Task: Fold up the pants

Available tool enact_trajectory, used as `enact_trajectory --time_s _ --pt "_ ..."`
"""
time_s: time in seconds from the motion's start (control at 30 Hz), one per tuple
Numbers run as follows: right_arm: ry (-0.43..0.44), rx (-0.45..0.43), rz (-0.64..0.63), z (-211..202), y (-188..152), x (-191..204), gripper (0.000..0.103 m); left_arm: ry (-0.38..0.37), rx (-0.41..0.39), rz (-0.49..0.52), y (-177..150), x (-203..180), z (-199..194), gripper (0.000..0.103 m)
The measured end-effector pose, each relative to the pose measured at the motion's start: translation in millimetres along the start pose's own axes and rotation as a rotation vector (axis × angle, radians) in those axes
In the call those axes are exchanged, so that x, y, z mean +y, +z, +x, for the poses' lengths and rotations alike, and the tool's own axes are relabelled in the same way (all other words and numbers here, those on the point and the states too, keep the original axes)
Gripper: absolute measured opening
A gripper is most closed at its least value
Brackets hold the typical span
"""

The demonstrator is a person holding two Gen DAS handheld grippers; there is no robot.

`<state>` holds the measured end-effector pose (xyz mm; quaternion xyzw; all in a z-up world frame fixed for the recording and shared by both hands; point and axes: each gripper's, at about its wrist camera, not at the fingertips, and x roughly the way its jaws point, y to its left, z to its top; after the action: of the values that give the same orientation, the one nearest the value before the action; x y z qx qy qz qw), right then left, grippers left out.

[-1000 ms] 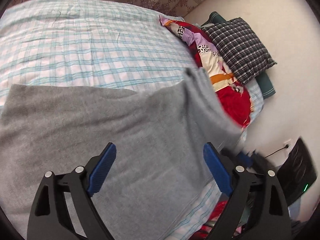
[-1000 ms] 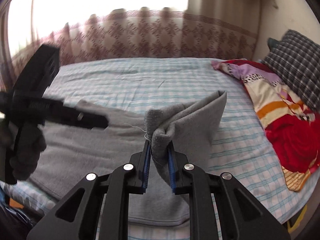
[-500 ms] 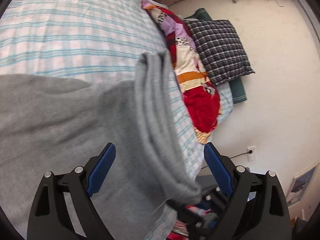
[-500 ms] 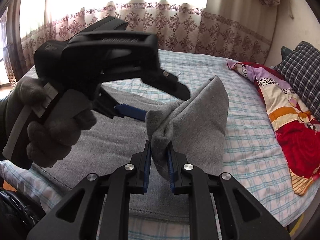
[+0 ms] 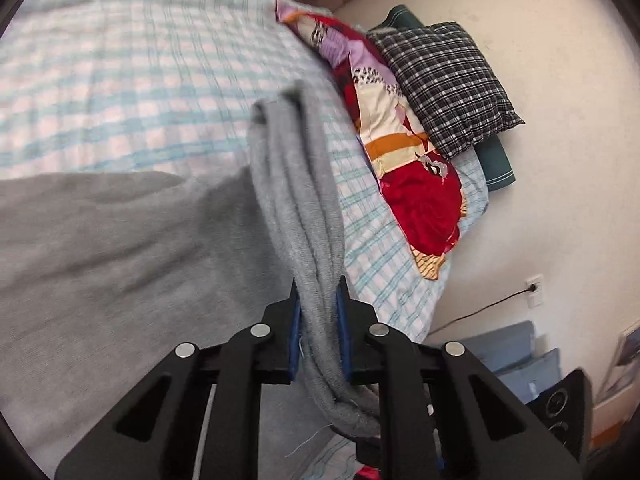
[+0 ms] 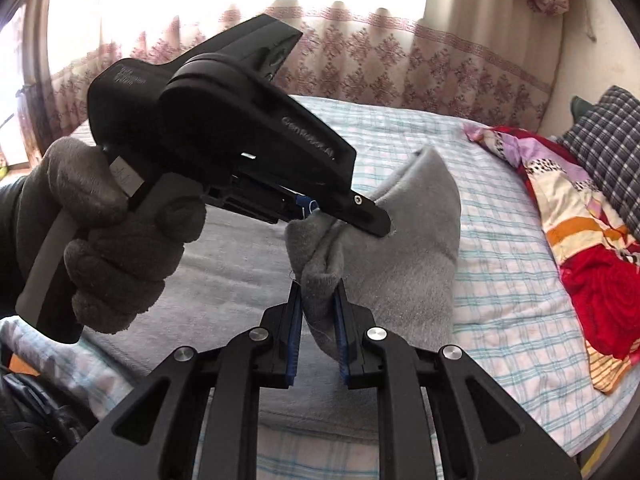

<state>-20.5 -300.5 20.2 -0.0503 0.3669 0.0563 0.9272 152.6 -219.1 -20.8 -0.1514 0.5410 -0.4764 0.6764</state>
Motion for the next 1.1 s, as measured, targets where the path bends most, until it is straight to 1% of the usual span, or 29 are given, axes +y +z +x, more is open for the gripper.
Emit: enact_trajectory --time_s 0.1,0.2,0.27,0.3,0.37,0.47,0.5,0.53,0.57,0.6,0.67,0.7,0.73,0.8,0.87,0.9,0.93,1.0,1.07,1.1 --pt "0.049 -0.012 -0.023 -7 2 12 0.014 0.057 -0.051 0.015 -13 -3 -26 0.015" --pt "0.111 -0.013 -0.034 -13 4 23 0.014 0.159 -0.105 0.04 -34 -5 -54 0.015" --pt "0.17 0.003 -0.03 -14 4 30 0.014 0.206 -0.13 0.033 -46 3 -71 0.015" --pt "0.193 0.015 -0.031 -13 3 34 0.014 0.236 -0.138 0.024 -55 7 -77 0.015" --pt "0.238 0.051 -0.053 -8 -1 44 0.015 0.268 -0.142 -0.008 -69 19 -86 0.015" --pt "0.284 0.116 -0.065 0 -7 54 0.017 0.29 -0.12 -0.06 -90 44 -87 0.015" --pt "0.317 0.141 -0.054 3 -9 55 0.023 0.315 -0.115 -0.076 -96 54 -87 0.015" --pt "0.336 0.149 -0.043 3 -10 54 0.03 0.342 -0.112 -0.08 -100 60 -85 0.015" --pt "0.348 0.153 -0.028 1 -11 51 0.035 0.373 -0.109 -0.083 -103 68 -84 0.015" --pt "0.348 0.15 -0.014 -1 -11 48 0.042 0.382 -0.103 -0.095 -106 77 -82 0.015" --pt "0.346 0.143 0.043 -5 -11 31 0.043 0.349 -0.101 -0.133 -109 88 -79 0.015" --pt "0.34 0.143 0.078 -6 -9 22 0.043 0.344 -0.104 -0.136 -109 89 -80 0.015" --pt "0.323 0.145 0.133 -6 -10 8 0.042 0.347 -0.105 -0.132 -109 88 -81 0.015" --pt "0.292 0.15 0.203 -4 -13 -9 0.043 0.358 -0.106 -0.122 -108 86 -82 0.016" --pt "0.252 0.164 0.268 1 -16 -26 0.043 0.378 -0.116 -0.114 -107 81 -86 0.02" --pt "0.244 0.174 0.291 7 -16 -32 0.043 0.392 -0.13 -0.102 -106 77 -90 0.02" --pt "0.242 0.187 0.306 12 -19 -36 0.042 0.4 -0.141 -0.09 -105 73 -93 0.02" --pt "0.223 0.238 0.322 23 -27 -38 0.042 0.429 -0.161 -0.045 -104 61 -99 0.021" --pt "0.203 0.276 0.304 32 -34 -34 0.042 0.464 -0.176 0.002 -102 50 -104 0.021" --pt "0.194 0.28 0.292 34 -35 -31 0.043 0.478 -0.184 0.022 -101 45 -106 0.021"
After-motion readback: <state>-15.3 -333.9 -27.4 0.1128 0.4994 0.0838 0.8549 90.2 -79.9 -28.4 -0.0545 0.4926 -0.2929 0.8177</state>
